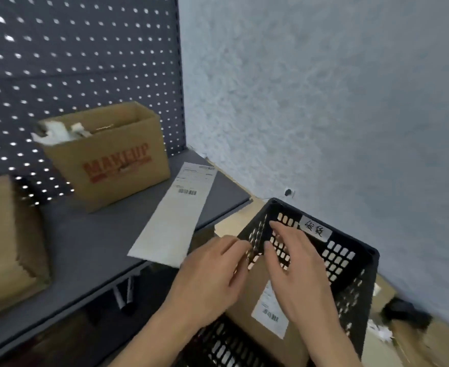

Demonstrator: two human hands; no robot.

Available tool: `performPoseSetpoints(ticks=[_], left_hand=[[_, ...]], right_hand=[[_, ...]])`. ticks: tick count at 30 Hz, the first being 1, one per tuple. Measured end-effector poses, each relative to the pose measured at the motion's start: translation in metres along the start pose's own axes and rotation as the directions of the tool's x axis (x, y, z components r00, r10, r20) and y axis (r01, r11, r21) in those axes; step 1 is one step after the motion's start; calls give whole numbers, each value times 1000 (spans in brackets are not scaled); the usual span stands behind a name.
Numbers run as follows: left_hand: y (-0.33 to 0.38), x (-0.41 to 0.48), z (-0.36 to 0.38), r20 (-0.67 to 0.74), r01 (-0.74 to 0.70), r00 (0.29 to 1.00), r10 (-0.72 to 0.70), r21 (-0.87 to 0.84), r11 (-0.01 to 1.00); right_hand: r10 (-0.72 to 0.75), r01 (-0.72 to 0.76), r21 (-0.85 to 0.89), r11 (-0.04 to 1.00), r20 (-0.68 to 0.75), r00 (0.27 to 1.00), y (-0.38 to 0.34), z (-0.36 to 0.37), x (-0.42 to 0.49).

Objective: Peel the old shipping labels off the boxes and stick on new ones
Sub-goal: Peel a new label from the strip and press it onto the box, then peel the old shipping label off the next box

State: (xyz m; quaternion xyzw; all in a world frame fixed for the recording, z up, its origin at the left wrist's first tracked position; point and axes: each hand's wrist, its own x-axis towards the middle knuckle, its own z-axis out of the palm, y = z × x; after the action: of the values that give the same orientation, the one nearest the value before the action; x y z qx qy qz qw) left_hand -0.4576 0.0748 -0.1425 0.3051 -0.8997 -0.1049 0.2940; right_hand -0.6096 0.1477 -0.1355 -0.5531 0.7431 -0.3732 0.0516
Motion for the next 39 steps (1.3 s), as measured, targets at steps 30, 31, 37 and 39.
performPoseSetpoints(ticks=[30,31,37,39], left_hand=[[-203,-231,-266,-155,749,616,-773,418,514],[-201,-230,-265,-156,751,612,-776,422,507],[-191,-219,-257,-165,771,583,-795,422,478],[-192,-216,-261,-151,782,563,-812,415,465]], right_hand=[[-573,601,45,798,366,734,-318,215,13],[-574,607,39,794,377,727,-318,219,16],[-595,642,55,765,443,671,-315,234,38],[-601,647,79,759,467,648,-317,237,46]])
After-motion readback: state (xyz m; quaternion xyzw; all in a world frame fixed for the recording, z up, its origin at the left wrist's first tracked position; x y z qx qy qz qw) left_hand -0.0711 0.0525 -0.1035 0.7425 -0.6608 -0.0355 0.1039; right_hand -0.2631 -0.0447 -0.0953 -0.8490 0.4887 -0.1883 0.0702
